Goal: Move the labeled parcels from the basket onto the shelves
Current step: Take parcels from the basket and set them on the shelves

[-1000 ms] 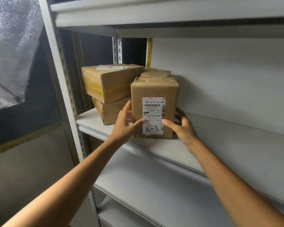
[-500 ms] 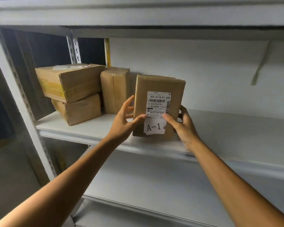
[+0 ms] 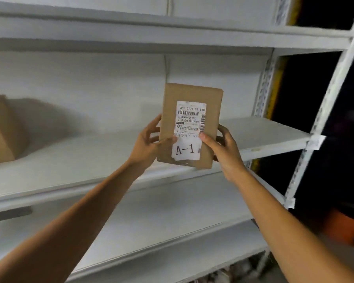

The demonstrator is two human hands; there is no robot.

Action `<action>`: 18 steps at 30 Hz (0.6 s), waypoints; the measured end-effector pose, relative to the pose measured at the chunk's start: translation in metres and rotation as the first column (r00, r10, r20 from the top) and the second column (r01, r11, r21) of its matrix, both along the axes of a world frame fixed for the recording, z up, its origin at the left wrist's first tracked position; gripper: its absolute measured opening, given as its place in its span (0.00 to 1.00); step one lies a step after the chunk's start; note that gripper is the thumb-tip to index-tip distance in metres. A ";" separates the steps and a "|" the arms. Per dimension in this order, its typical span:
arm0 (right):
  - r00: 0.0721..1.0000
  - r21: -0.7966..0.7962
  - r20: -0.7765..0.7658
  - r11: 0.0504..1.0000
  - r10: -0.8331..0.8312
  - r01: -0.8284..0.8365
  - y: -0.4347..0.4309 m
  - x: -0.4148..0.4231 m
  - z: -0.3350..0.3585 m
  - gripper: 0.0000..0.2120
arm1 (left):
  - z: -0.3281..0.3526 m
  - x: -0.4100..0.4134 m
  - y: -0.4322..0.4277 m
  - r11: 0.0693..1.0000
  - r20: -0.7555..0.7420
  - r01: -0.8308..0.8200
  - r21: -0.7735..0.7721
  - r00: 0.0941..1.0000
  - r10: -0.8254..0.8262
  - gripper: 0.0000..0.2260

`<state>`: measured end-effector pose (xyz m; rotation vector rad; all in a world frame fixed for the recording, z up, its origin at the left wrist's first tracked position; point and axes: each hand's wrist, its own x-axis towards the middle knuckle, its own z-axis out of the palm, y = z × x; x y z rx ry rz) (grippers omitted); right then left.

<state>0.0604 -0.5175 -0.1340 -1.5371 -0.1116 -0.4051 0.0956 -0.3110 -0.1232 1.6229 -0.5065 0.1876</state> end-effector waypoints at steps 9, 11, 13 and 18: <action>0.934 -0.018 0.020 0.934 -0.356 0.356 -0.182 -0.129 -0.052 0.28 | -0.059 -0.061 -0.228 0.923 -0.095 0.385 0.004 0.919 -0.383 0.29; 0.897 -0.014 -0.004 0.897 -0.442 0.442 -0.208 -0.164 -0.076 0.27 | -0.082 -0.088 -0.266 0.888 -0.141 0.461 0.003 0.879 -0.456 0.31; 0.847 -0.013 -0.042 0.848 -0.530 0.530 -0.228 -0.202 -0.101 0.25 | -0.106 -0.114 -0.297 0.835 -0.188 0.550 0.019 0.822 -0.537 0.32; 0.703 -0.012 -0.182 0.716 -0.688 0.698 -0.241 -0.297 -0.158 0.23 | -0.163 -0.172 -0.345 0.661 -0.369 0.749 0.052 0.629 -0.684 0.32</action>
